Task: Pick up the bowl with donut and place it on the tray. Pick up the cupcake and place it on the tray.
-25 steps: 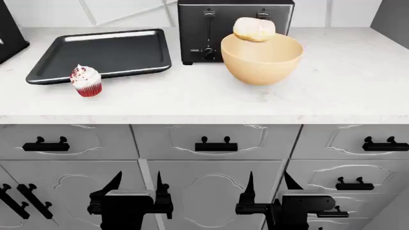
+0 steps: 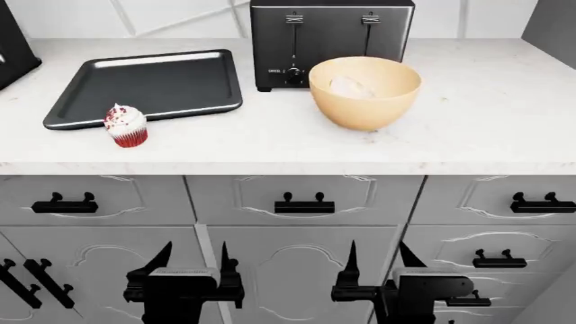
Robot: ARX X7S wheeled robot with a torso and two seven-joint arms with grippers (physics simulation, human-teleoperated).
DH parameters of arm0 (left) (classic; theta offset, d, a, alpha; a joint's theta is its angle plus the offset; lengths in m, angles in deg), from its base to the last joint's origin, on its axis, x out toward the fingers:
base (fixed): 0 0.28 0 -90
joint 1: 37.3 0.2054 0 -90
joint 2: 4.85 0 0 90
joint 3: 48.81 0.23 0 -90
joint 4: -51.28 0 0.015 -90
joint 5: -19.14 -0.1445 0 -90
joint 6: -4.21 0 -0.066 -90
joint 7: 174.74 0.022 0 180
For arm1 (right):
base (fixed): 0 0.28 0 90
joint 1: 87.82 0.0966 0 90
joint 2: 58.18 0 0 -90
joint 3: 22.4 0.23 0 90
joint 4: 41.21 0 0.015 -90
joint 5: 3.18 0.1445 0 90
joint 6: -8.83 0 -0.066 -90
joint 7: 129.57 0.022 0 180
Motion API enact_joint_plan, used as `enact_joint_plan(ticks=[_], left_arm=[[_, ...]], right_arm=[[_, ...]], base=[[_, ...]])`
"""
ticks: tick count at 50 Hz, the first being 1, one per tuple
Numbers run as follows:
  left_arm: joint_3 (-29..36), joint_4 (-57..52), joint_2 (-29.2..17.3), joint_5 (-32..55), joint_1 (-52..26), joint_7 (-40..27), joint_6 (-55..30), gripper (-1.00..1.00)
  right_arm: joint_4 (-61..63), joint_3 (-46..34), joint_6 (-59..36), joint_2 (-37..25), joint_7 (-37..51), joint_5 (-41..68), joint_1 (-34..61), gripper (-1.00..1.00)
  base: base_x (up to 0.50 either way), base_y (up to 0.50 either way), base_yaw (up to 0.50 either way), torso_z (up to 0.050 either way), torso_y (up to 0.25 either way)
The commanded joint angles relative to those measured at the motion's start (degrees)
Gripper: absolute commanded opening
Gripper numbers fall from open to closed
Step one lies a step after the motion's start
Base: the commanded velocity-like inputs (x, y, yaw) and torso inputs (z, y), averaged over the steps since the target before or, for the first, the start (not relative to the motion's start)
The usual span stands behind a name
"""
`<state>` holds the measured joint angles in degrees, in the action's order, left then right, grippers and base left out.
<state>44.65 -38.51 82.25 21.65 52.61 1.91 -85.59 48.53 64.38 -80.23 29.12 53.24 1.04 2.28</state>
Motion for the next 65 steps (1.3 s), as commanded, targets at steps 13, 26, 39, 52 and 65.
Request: enact_joint_plan(ticks=[13, 26, 39, 52, 65], left_arm=[[2.4, 0.4, -1.9, 1.5, -0.2, -2.2, 0.4, 1.00], [3.1, -21.8, -4.2, 3.4, 0.3, -3.9, -15.1, 1.00], [-9.8, -60.1, -2.0, 21.8, -35.0, -9.4, -79.4, 1.00], [-2.2, -43.2, -16.0, 42.3, -67.1, -36.6, -88.3, 1.00], [8.1, -35.2, -25.4, 34.9, -71.7, -39.2, -85.4, 1.00]], right_arm=[[0.1, -2.5, -0.2, -2.1, 2.0, 2.1, 0.2, 1.00], [28.1, 0.0, -18.4, -4.9, 7.8, 5.3, -1.8, 1.00], [55.3, 11.9, -72.8, -31.8, 70.7, 73.8, 44.7, 1.00], [41.7, -26.6, -53.6, -51.4, 87.1, 105.2, 79.2, 1.00], [37.2, -33.9, -48.7, -53.9, 84.4, 102.0, 80.4, 1.00]], base=[[0.00, 0.07, 0.00, 0.000, 0.000], [0.00, 0.02, 0.00, 0.000, 0.000], [0.00, 0.00, 0.00, 0.000, 0.000], [0.00, 0.00, 0.00, 0.000, 0.000], [0.00, 0.00, 0.00, 0.000, 0.000]])
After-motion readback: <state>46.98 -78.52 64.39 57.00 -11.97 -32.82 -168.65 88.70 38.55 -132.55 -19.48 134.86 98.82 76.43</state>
